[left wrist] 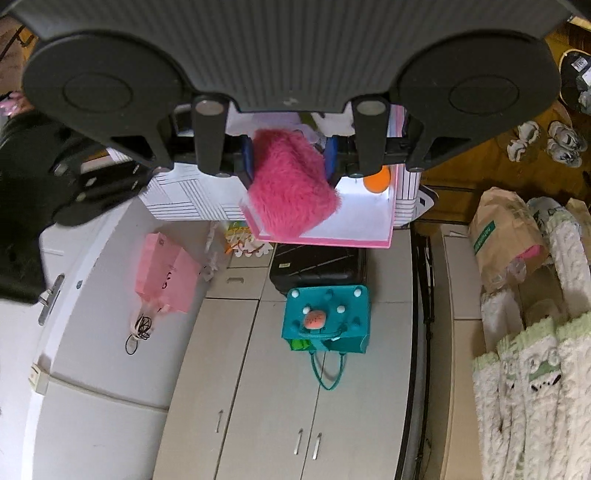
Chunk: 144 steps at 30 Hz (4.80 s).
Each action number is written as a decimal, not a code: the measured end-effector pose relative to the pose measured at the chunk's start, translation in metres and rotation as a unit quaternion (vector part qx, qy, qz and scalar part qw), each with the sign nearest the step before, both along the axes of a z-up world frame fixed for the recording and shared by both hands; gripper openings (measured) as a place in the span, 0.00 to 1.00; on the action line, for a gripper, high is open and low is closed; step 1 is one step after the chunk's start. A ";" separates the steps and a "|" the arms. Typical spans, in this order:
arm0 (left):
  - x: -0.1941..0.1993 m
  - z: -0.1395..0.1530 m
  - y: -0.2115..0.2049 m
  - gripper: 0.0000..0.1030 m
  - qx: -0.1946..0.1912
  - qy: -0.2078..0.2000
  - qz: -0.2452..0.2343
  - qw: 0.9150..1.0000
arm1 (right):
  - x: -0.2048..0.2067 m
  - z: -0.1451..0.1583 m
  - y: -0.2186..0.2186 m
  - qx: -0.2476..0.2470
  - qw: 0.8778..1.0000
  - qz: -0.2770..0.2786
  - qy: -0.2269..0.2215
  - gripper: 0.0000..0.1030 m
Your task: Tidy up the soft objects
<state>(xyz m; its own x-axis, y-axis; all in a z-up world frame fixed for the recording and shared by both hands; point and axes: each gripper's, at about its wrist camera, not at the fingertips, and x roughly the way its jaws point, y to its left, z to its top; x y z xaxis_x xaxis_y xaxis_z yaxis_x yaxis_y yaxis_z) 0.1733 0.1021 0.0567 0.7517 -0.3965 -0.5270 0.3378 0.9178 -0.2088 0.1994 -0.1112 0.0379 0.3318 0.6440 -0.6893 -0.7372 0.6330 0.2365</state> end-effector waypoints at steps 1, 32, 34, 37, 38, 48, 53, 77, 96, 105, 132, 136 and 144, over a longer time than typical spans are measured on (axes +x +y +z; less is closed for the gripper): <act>0.004 -0.004 0.001 0.33 -0.002 0.004 0.000 1.000 | 0.005 -0.010 0.006 -0.014 1.000 0.011 0.014 0.21; 0.131 -0.091 -0.034 0.51 0.043 0.115 0.017 0.992 | 0.014 -0.051 -0.020 -0.019 0.995 -0.081 -0.053 0.67; 0.124 -0.088 -0.034 0.52 0.040 0.110 0.016 0.993 | 0.011 -0.052 -0.022 -0.016 0.994 -0.090 -0.056 0.67; 0.113 -0.081 -0.030 0.60 0.037 0.101 0.015 0.994 | 0.008 -0.054 -0.021 -0.017 0.993 -0.101 -0.064 0.67; 0.107 -0.079 -0.028 0.61 0.036 0.097 0.017 0.994 | 0.006 -0.053 -0.021 -0.017 0.992 -0.103 -0.065 0.67; 0.053 -0.051 -0.016 0.77 0.078 0.054 0.044 0.995 | -0.018 -0.049 -0.022 -0.024 0.987 -0.134 -0.082 0.74; 0.025 -0.038 -0.017 0.90 0.087 0.033 0.040 0.995 | -0.033 -0.036 -0.019 -0.044 0.980 -0.165 -0.101 0.95; -0.073 -0.037 -0.059 0.99 0.163 0.037 0.093 0.982 | -0.127 -0.017 -0.075 -0.073 0.925 -0.363 -0.083 0.98; -0.116 -0.041 -0.084 0.99 0.145 0.011 0.081 0.986 | -0.178 -0.015 -0.078 -0.090 0.901 -0.411 -0.101 0.98; -0.125 -0.048 -0.088 0.99 0.144 0.013 0.090 0.985 | -0.188 -0.021 -0.080 -0.097 0.891 -0.430 -0.105 0.98; -0.151 -0.051 -0.096 0.99 0.121 -0.042 0.087 0.988 | -0.221 -0.023 -0.081 -0.091 0.866 -0.454 -0.191 0.98; -0.157 -0.052 -0.097 0.99 0.122 -0.073 0.101 0.985 | -0.224 -0.023 -0.083 -0.088 0.860 -0.458 -0.207 0.98; -0.157 -0.052 -0.097 0.99 0.118 -0.086 0.106 0.984 | -0.224 -0.027 -0.082 -0.087 0.856 -0.459 -0.220 0.98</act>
